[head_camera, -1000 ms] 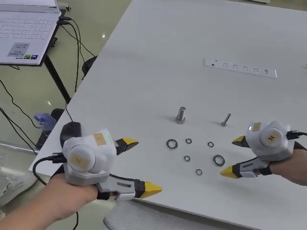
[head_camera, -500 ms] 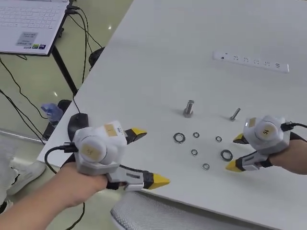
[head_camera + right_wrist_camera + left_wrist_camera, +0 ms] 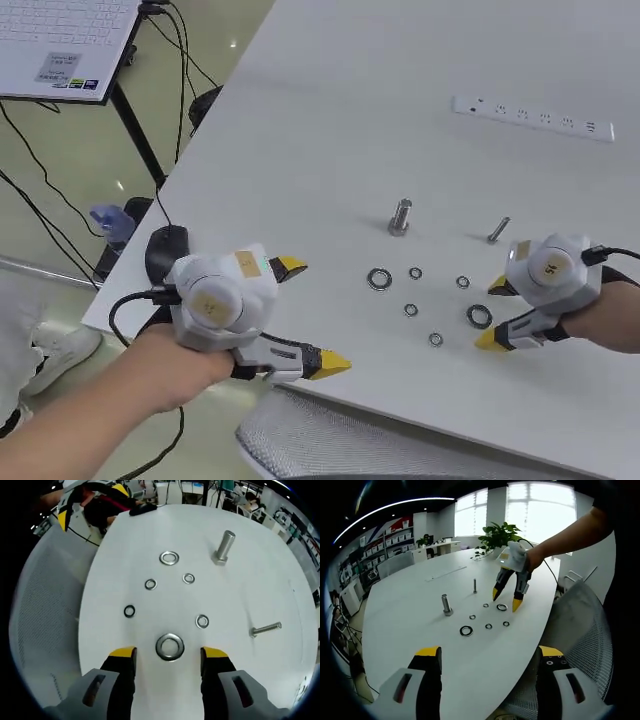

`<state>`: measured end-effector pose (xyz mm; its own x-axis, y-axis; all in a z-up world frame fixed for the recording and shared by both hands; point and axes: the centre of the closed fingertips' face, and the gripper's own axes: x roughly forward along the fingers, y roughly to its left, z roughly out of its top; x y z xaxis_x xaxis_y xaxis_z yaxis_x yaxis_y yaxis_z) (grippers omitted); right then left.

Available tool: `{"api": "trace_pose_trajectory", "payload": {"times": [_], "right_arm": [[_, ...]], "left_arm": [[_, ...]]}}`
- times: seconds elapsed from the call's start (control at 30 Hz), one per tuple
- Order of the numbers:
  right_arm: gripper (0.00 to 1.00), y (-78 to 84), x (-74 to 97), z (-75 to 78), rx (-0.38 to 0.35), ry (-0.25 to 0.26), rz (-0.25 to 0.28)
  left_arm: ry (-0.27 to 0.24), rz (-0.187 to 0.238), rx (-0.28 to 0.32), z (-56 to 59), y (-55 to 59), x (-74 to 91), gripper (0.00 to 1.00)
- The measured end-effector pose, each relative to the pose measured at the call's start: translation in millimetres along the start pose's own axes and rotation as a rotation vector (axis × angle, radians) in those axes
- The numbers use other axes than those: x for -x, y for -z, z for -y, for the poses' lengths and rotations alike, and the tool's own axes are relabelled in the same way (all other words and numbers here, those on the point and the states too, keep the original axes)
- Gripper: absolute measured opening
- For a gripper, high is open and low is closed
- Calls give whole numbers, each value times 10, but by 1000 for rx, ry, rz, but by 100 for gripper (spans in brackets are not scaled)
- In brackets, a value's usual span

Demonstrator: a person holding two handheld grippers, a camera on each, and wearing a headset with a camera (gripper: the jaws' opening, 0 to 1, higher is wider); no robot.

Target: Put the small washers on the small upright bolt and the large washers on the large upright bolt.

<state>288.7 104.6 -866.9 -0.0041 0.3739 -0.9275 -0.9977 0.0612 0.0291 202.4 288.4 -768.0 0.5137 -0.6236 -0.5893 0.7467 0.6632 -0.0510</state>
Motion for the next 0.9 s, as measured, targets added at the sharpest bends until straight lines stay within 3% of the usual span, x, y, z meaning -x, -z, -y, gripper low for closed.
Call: {"api": "trace_pose_trajectory", "payload": {"times": [0.23,0.3,0.63,0.9], "right_arm": [[49,-31,-31,-2,28,-3,-18],[47,-11,-35,31,73,12,-41],[39,5,-40,30,80,1,-65],[35,-3,-45,40,88,0,-115]], "left_arm": [[-4,6,-2,-23,-27,6,76],[-3,7,-3,-21,-30,9,76],[0,3,-1,-9,-23,19,74],[-2,2,4,-14,-22,16,71]]}}
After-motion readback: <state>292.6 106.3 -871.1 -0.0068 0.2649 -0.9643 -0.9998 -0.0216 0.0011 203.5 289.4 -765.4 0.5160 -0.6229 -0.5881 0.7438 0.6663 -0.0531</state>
